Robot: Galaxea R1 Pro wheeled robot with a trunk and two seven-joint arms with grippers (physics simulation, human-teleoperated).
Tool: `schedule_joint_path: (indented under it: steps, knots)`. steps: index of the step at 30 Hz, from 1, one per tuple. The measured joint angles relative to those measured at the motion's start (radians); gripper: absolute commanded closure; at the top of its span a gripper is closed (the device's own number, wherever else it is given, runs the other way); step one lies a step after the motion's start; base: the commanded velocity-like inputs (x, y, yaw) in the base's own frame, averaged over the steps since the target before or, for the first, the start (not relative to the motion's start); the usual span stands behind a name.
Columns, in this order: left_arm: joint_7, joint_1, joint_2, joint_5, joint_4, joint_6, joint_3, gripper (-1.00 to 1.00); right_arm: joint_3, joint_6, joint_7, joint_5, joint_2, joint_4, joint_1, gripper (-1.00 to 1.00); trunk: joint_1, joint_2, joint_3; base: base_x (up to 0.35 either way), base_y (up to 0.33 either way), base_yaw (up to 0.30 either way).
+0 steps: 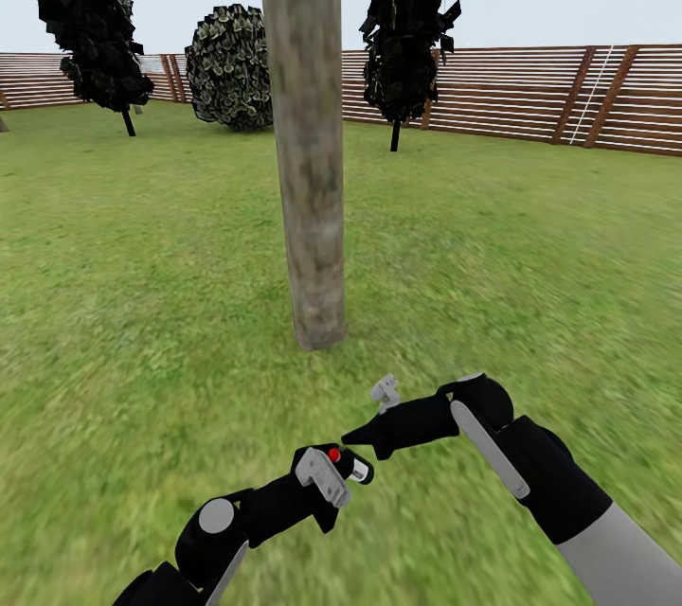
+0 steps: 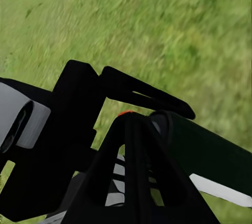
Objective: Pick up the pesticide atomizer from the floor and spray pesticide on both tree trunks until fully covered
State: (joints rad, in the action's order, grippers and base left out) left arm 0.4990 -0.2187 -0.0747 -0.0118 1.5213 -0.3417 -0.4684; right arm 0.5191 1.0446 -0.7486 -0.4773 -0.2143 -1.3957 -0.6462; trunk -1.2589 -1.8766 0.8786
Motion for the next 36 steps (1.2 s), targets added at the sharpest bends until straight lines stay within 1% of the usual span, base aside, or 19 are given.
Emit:
schedule_joint_path:
  steps: [12, 36]
  knots:
    - [0.000, 0.000, 0.000, 0.000, 0.000, 0.000, 0.000, 1.00, 0.000, 0.000, 0.000, 0.000, 0.001, 0.003, 0.011, 1.00, 0.000, 0.000, 0.000, 0.000, 0.000, 0.000]
    - [0.000, 0.000, 0.001, 0.000, -0.001, 0.000, 0.000, 1.00, 0.003, 0.000, 0.000, 0.000, 0.003, 0.020, 0.014, 1.00, 0.000, 0.000, 0.000, 0.000, 0.000, 0.000]
